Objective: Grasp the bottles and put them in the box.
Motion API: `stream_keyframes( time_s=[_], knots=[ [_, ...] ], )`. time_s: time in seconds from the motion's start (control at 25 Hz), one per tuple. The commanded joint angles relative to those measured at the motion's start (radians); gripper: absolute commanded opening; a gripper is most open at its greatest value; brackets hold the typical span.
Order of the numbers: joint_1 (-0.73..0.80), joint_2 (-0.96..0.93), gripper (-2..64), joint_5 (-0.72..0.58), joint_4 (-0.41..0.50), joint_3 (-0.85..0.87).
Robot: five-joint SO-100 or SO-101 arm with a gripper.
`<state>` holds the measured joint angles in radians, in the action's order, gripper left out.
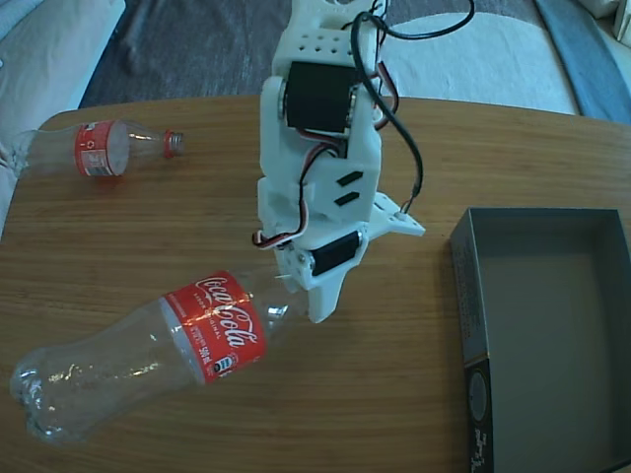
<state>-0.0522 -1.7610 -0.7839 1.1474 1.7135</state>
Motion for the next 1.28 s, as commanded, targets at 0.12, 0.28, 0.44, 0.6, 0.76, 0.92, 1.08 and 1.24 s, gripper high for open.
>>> stream_keyframes(
  time_s=[0.12, 0.28, 0.44, 0.6, 0.76, 0.92, 1.08, 1.24],
  knots=[
    [0.135, -0.126, 0.0, -0.003, 0.032, -0.032],
    [0.233, -0.135, -0.2, -0.005, 0.032, -0.067],
    [0.336, -0.126, -0.3, -0.005, 0.032, -0.115],
    [0.457, -0.126, -0.3, -0.006, 0.032, -0.126],
    [0.552, -0.124, -0.3, -0.006, 0.032, -0.129],
    [0.620, -0.124, -0.3, -0.006, 0.032, -0.130],
    [0.667, -0.123, -0.3, -0.005, 0.032, -0.129],
    [0.713, -0.078, -0.3, -0.005, 0.032, -0.130]
  ],
)
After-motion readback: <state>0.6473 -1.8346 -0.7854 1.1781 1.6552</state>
